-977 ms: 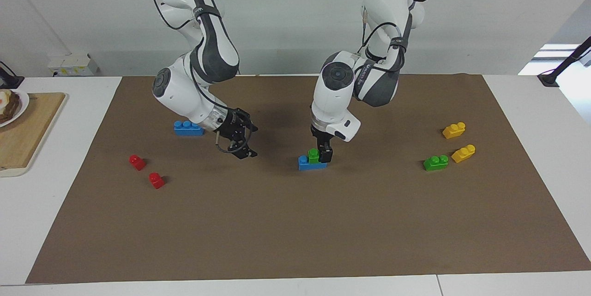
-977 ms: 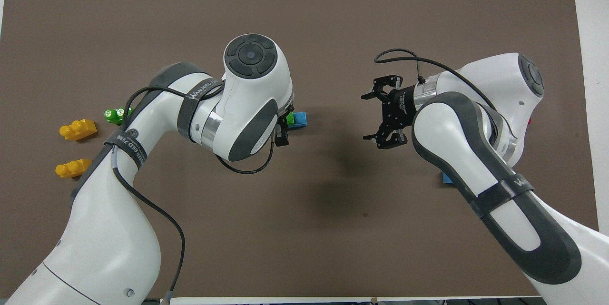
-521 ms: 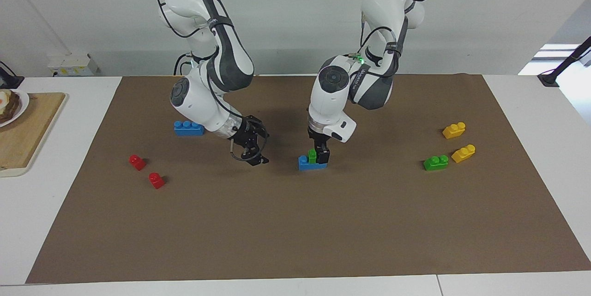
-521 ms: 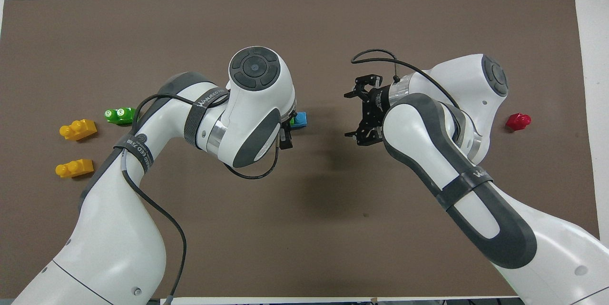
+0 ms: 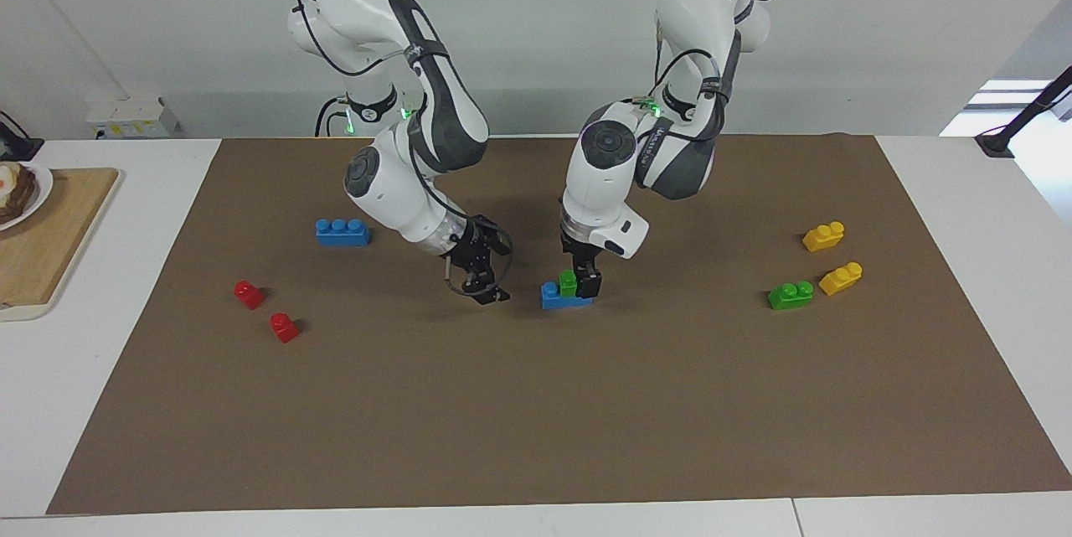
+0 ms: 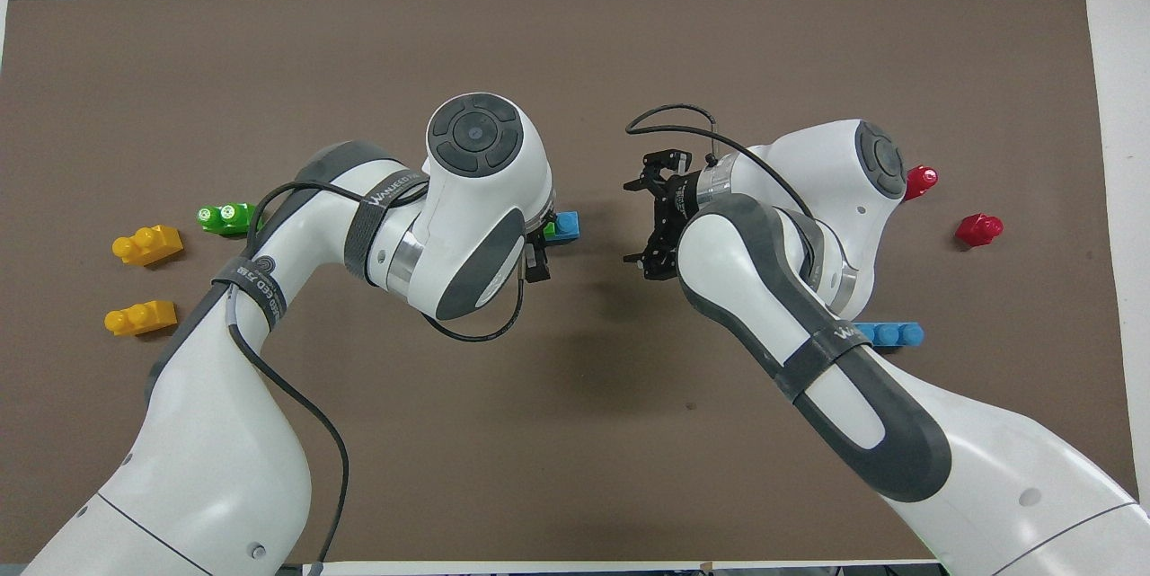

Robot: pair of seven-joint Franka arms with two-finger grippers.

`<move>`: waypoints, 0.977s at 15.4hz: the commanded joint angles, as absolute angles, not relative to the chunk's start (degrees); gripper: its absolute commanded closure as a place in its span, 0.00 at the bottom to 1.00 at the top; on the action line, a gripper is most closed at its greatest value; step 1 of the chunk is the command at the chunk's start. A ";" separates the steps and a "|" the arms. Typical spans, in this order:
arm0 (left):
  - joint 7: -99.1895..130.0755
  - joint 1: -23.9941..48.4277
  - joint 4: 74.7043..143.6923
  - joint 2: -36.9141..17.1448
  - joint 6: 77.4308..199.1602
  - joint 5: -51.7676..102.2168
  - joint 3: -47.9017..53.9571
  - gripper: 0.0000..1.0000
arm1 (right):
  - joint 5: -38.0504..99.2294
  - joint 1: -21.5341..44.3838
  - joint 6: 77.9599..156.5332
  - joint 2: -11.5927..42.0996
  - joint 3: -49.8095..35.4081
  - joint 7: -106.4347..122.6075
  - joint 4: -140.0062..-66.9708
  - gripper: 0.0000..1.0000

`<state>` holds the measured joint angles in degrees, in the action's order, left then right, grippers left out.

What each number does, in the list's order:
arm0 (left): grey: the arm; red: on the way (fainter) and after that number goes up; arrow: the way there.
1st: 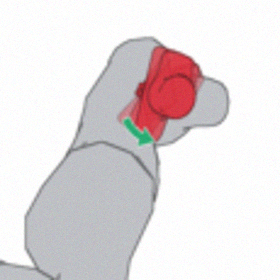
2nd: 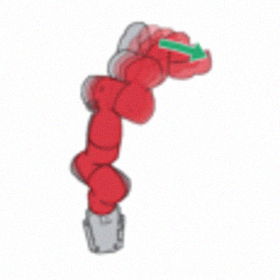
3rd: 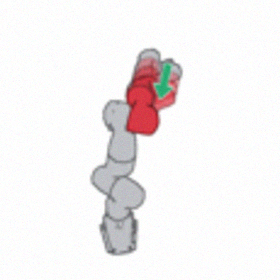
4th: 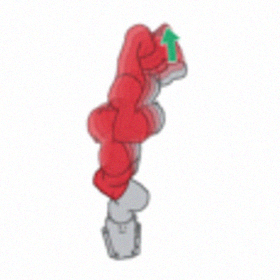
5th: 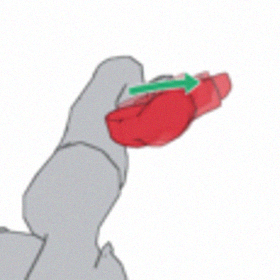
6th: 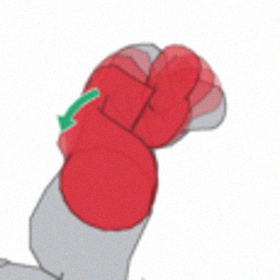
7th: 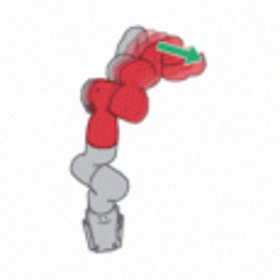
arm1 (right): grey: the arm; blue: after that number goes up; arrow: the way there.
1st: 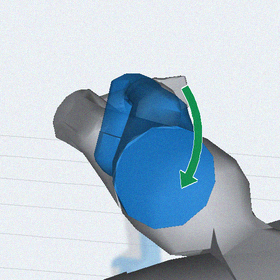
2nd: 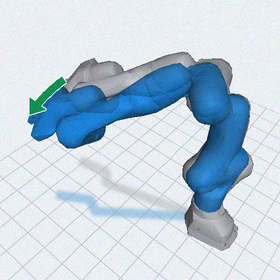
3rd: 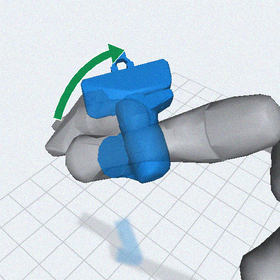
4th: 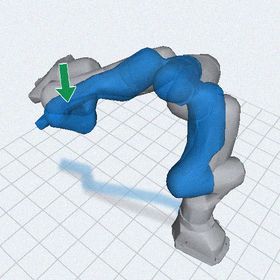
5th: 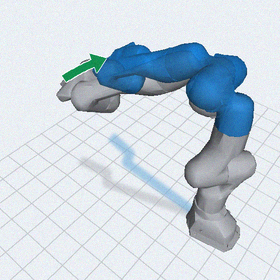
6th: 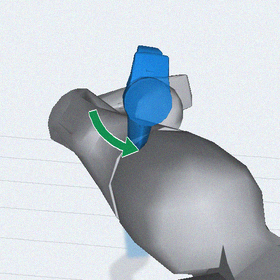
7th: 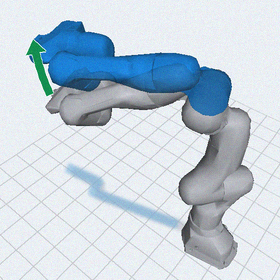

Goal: Remove green block with left arm and hold with right
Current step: 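Grasp the blue brick with the right gripper beside the left gripper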

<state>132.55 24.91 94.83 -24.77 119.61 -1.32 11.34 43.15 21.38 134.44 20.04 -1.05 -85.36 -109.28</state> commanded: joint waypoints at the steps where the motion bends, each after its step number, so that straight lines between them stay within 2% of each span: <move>1: 133.95 24.79 99.31 -22.32 122.25 -2.20 11.07 0.00 | 45.88 22.76 137.19 21.88 -1.05 -85.96 -108.11 0.00; 15: 133.95 24.70 100.02 -22.24 123.31 -2.37 10.64 0.00 | 45.17 25.75 138.08 27.07 -1.05 -86.66 -102.13 0.00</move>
<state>132.75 24.74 97.05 -24.37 121.76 -1.32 10.99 44.64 25.14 137.23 25.73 -1.06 -85.66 -103.52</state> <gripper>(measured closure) 0.000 0.000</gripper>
